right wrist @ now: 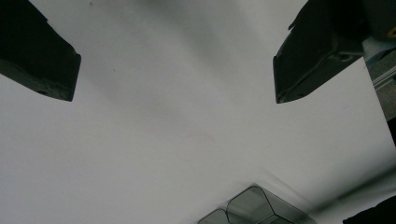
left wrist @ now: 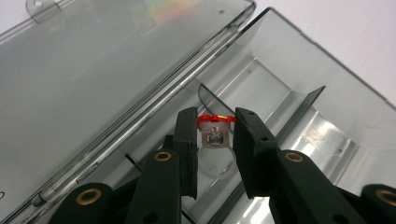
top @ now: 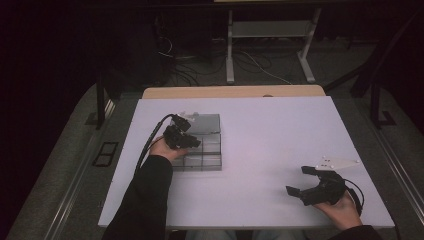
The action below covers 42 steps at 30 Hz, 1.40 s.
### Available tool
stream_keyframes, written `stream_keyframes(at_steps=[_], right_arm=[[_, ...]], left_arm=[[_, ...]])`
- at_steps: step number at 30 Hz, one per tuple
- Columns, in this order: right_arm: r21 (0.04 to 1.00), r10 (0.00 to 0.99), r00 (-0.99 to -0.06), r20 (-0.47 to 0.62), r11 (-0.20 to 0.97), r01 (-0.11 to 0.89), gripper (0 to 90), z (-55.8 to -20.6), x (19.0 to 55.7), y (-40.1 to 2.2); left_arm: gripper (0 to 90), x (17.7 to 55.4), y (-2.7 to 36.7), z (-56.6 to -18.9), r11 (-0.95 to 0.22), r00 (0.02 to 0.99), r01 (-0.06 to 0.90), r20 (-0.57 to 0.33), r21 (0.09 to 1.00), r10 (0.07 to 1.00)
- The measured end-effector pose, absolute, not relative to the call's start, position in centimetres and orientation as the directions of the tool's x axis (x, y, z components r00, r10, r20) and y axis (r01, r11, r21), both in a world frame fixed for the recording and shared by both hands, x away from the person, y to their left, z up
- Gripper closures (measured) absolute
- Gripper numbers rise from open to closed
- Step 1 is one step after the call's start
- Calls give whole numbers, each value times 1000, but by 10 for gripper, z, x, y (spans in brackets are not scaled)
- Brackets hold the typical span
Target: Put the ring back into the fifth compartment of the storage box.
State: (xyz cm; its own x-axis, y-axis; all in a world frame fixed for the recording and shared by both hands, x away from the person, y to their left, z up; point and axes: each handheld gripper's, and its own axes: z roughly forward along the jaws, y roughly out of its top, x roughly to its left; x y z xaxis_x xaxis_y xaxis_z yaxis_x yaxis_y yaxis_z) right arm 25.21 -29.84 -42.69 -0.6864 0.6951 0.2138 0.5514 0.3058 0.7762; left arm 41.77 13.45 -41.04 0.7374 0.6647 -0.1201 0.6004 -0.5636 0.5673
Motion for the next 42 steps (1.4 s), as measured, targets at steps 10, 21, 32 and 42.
stream_keyframes(at_steps=[10,21,32,42], right_arm=[[776,695,-687,213,307,551,2,-427,252,-299],[776,695,-687,212,308,550,2,-427,252,-298],[777,695,-688,212,307,550,2,-427,251,-297],[777,695,-686,214,304,551,2,-426,251,-297]], left_arm=[[654,414,138,-402,-545,734,596,-124,590,668],[408,402,147,-379,-474,730,589,-180,654,659],[129,381,157,-367,-414,744,566,-225,713,629],[0,352,169,-365,-357,731,543,-219,760,646]])
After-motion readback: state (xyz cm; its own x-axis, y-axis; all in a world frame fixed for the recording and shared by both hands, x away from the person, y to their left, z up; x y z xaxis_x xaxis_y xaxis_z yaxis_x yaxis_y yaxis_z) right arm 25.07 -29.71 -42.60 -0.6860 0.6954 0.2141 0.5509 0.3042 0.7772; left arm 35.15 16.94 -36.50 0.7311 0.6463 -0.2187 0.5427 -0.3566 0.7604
